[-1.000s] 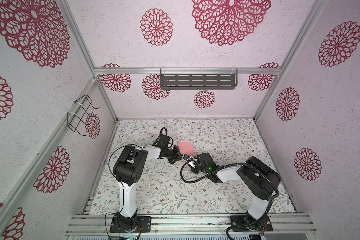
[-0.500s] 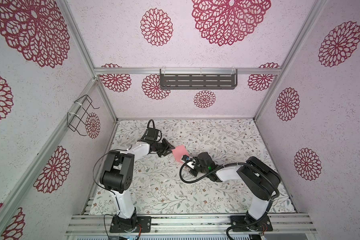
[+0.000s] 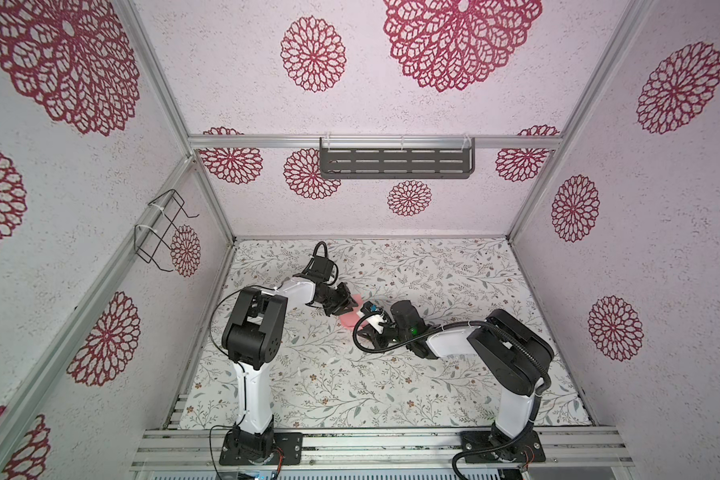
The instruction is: Fold a paper plane with a square sheet of paper (pick it up from the middle)
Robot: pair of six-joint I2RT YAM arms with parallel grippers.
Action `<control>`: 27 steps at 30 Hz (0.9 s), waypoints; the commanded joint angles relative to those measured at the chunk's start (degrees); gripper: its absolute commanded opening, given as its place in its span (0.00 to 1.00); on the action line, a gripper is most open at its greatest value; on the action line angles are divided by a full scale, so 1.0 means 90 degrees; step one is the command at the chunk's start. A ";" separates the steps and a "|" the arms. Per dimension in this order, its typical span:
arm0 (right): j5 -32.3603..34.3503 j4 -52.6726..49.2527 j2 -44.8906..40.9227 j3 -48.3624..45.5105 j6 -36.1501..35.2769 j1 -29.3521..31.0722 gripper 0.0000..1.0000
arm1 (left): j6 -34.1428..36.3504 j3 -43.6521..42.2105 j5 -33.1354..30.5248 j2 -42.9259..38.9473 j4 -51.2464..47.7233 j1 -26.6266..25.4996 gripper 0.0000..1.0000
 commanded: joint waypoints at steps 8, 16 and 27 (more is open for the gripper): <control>-0.1052 -0.0127 0.0357 0.0574 0.0518 0.0022 0.00 | 0.0987 0.0656 -0.0669 0.0458 -0.1315 -0.0044 0.16; -0.1036 -0.0460 0.0677 0.0986 0.0919 -0.0053 0.00 | 0.1254 0.0642 -0.0903 0.0649 -0.1626 -0.0054 0.07; -0.0943 -0.1235 0.0978 0.1533 0.1730 -0.0347 0.00 | 0.1433 0.0591 -0.0850 0.0716 -0.1579 -0.0034 0.00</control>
